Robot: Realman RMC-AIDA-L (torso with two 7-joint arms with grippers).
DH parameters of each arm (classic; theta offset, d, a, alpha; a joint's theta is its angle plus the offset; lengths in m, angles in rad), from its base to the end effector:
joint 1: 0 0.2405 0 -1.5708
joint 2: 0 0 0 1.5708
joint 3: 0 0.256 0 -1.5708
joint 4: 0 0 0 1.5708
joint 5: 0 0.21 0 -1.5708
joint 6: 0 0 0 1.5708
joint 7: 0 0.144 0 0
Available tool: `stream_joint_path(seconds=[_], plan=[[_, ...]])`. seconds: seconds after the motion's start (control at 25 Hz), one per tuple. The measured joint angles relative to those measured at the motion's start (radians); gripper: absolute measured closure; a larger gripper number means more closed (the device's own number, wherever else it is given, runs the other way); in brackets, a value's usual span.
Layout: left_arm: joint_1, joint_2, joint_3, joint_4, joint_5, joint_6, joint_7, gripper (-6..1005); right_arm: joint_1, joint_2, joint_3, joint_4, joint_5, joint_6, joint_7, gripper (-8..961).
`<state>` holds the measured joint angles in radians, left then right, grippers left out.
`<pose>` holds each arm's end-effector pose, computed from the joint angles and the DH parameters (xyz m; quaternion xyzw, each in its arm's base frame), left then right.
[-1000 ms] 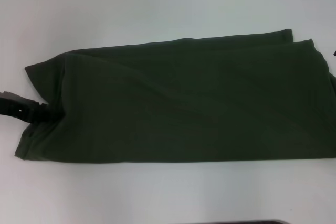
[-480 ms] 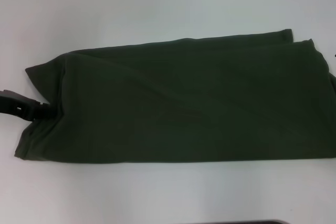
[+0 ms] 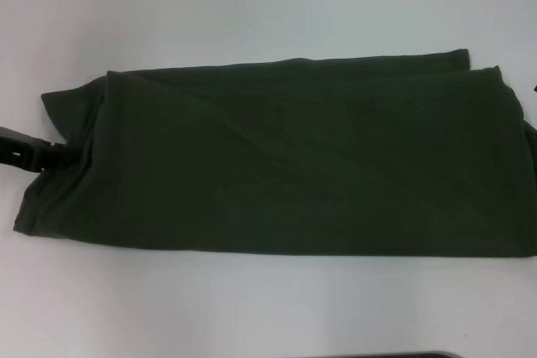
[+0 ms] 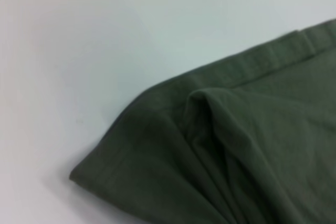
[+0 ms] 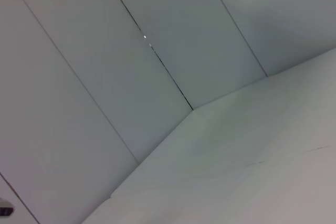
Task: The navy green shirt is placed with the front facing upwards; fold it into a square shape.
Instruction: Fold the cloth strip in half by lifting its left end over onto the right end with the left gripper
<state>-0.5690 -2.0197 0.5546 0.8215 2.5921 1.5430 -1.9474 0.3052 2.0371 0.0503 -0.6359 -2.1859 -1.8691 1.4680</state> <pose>-0.3262 0.3302 0.0474 -0.8765 -0.4579 -0.0016 0.1485 0.3577 0.2285 0.0804 -0.7867 0.3999 0.3938 0.2572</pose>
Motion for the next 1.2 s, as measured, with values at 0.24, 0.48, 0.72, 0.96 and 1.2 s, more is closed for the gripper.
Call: stream_joint_path(seconds=[0.24,0.48,0.72,0.96,1.2], plan=[[0.0,0.008,-0.004,0.016,-0.041,0.038,0.004,935,0.01,0.008,-0.043,0.001,-0.009,0.009,-0.007,36],[0.006,0.01,-0.012,0.063,-0.092,0.103,0.007,937,0.034,0.036,-0.16,0.005,-0.01,0.067,-0.021,36],[0.001,0.01,-0.019,0.068,-0.133,0.124,0.008,938,0.078,0.046,-0.25,0.079,-0.011,0.149,-0.042,37],[-0.008,0.008,-0.017,0.068,-0.174,0.13,0.01,939,0.159,0.049,-0.303,0.195,-0.009,0.287,-0.085,37],[-0.012,0.005,-0.007,0.061,-0.173,0.11,0.014,940,0.233,0.049,-0.36,0.269,-0.009,0.379,-0.112,36]])
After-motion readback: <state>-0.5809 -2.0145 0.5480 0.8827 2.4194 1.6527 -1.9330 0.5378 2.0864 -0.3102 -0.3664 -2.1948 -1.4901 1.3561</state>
